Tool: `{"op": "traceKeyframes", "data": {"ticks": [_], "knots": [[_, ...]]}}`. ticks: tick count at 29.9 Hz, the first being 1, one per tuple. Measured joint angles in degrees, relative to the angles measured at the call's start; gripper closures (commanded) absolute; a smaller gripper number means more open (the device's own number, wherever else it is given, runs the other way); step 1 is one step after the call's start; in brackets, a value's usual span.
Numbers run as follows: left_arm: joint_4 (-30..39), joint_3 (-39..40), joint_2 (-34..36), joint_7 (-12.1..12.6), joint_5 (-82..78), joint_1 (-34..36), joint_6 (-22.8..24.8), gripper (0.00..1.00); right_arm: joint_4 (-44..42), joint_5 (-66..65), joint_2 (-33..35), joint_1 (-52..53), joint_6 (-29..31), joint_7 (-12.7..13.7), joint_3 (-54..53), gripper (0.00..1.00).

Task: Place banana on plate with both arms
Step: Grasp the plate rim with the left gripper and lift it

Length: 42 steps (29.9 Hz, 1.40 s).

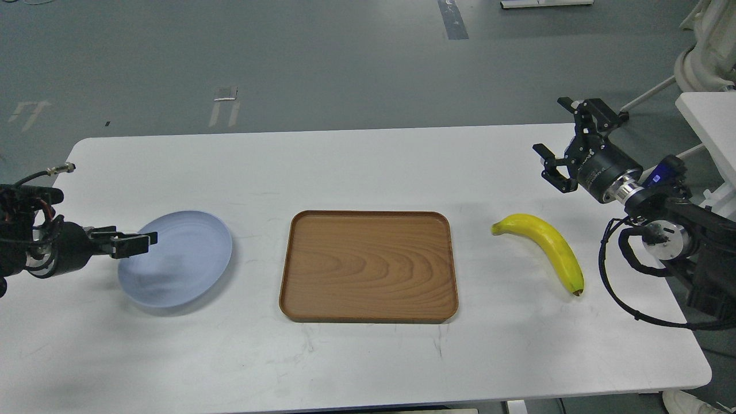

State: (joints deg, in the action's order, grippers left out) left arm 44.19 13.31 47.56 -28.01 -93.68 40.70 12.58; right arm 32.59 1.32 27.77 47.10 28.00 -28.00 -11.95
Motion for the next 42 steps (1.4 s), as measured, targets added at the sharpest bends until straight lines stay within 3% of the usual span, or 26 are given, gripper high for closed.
{"op": "traceKeyframes", "data": {"ticks": [3,8,15,17,19,20,21,35,42], "knots": [[-1.88,-0.03,-0.46,0.01,0.08,-1.31,-0.86,0.07,0.05,0.00,0.00,-0.06,0.00,0.00,0.00,0.00],[-4.53,-0.03,-1.50,0.02,0.41,-3.07,-2.24,0.20,0.10,0.00,0.00,-0.13,0.00,0.00,0.00,0.00],[-5.02,-0.01,-2.10,0.02,3.27,-4.02,-2.78,0.53,0.12,0.00,0.00,0.00,0.00,0.00,0.00,0.00],[-5.03,-0.01,-2.11,0.02,3.80,-4.10,-2.78,0.57,0.12,0.00,0.00,0.00,0.00,0.00,0.00,0.00],[-5.03,-0.01,-2.11,0.02,4.03,-4.22,-2.78,0.73,0.11,0.00,0.00,-0.07,0.00,0.00,0.00,0.00],[-5.02,-0.01,-2.11,0.02,4.09,-4.36,-2.78,0.92,0.11,0.00,0.00,-0.11,0.00,0.00,0.00,0.00],[-5.01,-0.01,-2.11,0.02,4.11,-4.51,-2.78,1.00,0.11,0.00,0.00,-0.13,0.00,0.00,0.00,0.00],[-4.09,0.16,-2.06,0.01,4.06,-3.86,-2.89,1.00,0.11,0.00,0.00,-0.08,0.00,0.00,0.00,0.00],[3.17,0.13,-1.05,0.02,3.78,2.38,-2.46,1.00,0.04,0.00,0.00,0.17,0.00,0.00,0.00,0.00]]}}
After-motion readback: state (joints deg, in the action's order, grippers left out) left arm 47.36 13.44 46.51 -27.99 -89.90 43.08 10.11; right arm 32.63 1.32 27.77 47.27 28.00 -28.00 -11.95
